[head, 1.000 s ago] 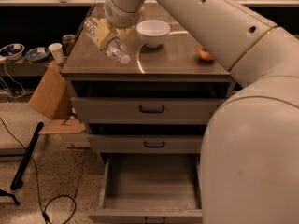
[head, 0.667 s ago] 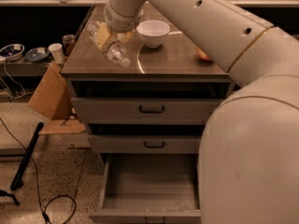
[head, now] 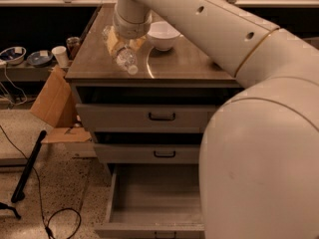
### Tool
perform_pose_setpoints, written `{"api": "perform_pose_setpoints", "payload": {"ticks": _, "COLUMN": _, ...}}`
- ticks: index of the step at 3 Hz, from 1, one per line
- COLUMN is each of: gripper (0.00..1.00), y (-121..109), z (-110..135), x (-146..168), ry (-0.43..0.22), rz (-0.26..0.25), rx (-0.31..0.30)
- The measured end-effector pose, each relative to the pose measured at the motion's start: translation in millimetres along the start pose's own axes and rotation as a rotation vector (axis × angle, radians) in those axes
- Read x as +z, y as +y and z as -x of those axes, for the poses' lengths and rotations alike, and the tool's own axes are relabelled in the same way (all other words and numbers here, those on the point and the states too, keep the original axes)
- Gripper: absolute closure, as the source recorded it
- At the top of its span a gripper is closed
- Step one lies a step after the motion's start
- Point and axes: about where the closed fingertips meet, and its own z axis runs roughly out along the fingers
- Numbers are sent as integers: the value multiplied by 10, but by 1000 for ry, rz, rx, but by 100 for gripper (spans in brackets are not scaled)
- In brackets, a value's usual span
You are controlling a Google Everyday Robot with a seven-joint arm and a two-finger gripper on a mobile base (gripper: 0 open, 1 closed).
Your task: Pick water bottle from bottom drawer and place on counter
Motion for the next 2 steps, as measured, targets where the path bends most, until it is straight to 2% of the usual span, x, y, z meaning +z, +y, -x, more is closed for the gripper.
{"api": "perform_pose_setpoints", "payload": {"ticks": 2, "gripper": 100, "y": 16, "z": 310, "x": 213, "ry": 16, "rz": -32, "rx": 107}}
